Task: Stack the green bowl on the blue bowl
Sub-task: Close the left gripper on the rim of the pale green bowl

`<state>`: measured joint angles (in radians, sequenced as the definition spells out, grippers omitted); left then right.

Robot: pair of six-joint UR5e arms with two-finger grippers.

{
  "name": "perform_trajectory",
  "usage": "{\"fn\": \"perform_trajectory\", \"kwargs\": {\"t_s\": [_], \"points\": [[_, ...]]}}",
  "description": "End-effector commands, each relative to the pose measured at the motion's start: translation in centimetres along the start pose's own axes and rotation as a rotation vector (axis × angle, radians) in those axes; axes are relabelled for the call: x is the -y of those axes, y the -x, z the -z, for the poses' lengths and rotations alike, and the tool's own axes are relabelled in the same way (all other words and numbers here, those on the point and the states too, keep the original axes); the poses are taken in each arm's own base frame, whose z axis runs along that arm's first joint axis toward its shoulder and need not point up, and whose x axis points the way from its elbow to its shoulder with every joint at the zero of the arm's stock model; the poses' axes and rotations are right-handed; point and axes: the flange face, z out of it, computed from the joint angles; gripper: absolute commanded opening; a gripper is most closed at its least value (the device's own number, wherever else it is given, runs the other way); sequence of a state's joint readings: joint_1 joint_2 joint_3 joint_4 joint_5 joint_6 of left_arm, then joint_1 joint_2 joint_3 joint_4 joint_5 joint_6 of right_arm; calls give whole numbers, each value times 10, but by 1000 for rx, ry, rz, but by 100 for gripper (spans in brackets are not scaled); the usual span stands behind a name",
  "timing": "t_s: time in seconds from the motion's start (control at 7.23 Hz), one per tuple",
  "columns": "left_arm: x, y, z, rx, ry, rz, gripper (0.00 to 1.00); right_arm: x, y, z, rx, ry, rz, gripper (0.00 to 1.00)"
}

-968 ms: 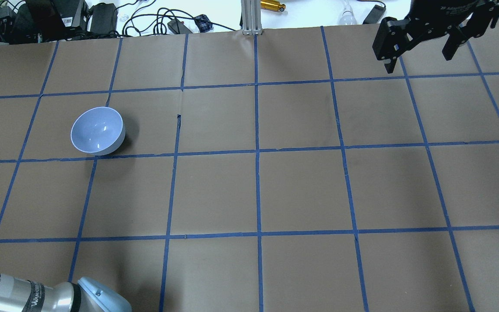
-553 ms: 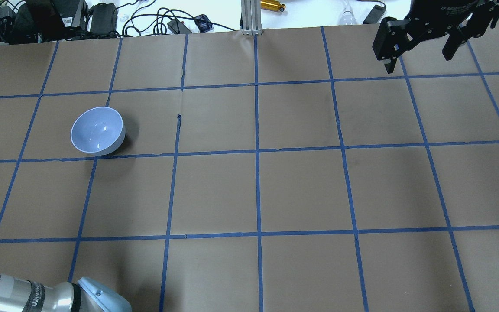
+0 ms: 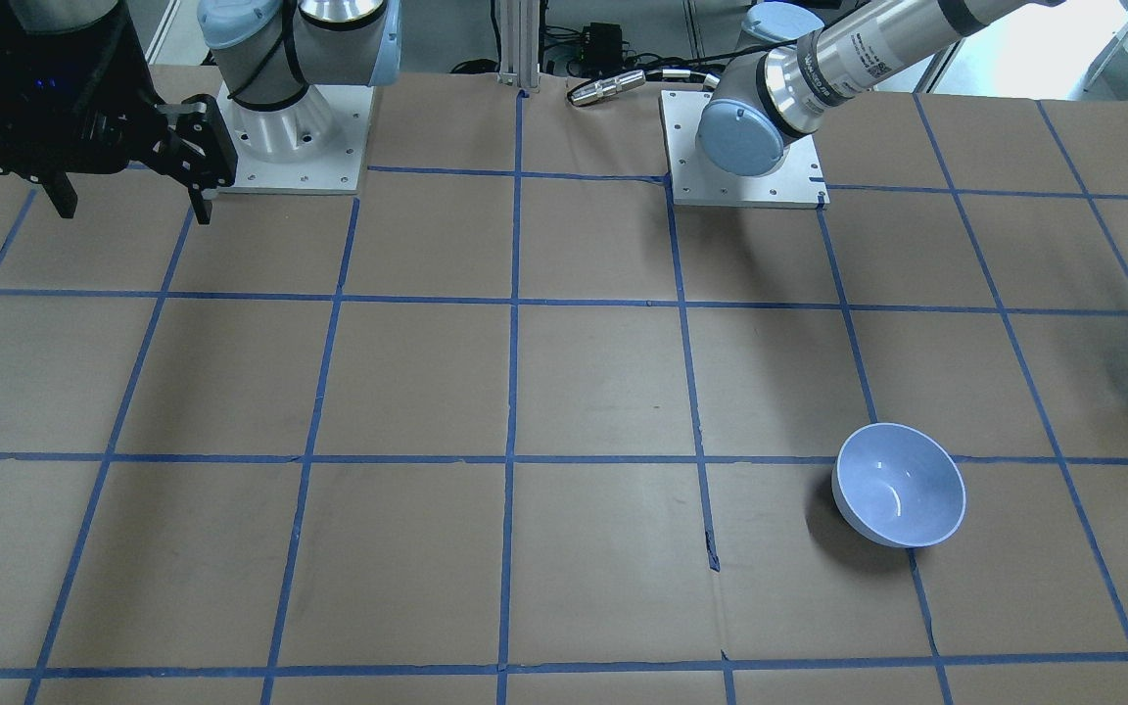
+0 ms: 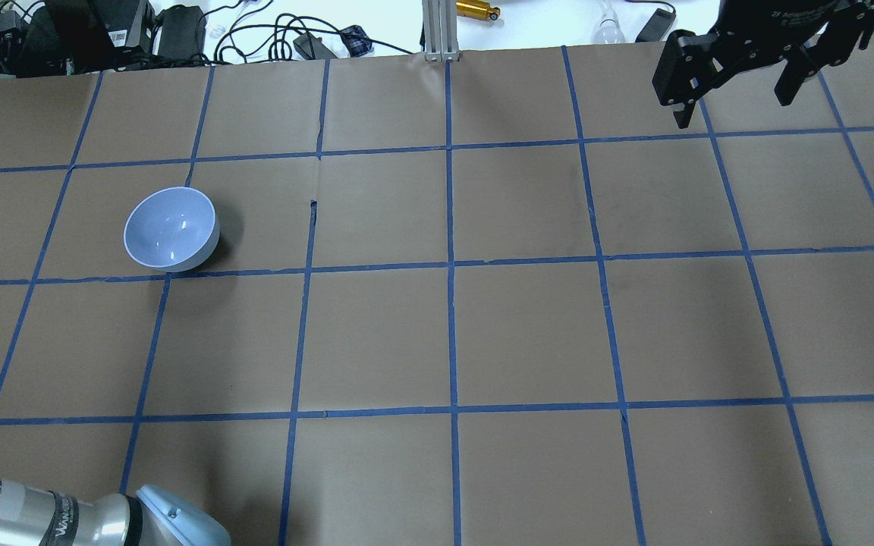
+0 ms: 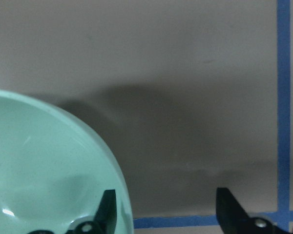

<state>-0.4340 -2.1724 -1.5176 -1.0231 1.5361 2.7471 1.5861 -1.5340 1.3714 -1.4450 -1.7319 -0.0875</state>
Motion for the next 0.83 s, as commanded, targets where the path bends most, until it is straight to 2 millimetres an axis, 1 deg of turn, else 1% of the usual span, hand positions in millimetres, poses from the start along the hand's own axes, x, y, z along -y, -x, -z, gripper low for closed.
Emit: {"fn": "perform_trajectory", "kwargs": {"t_s": [0.0, 0.69], "points": [[0, 0, 4, 3, 5, -1, 0, 0, 0, 0, 0, 0, 0, 100], [0, 2, 4, 7, 8, -13, 0, 0, 0, 0, 0, 0, 0, 100]]}}
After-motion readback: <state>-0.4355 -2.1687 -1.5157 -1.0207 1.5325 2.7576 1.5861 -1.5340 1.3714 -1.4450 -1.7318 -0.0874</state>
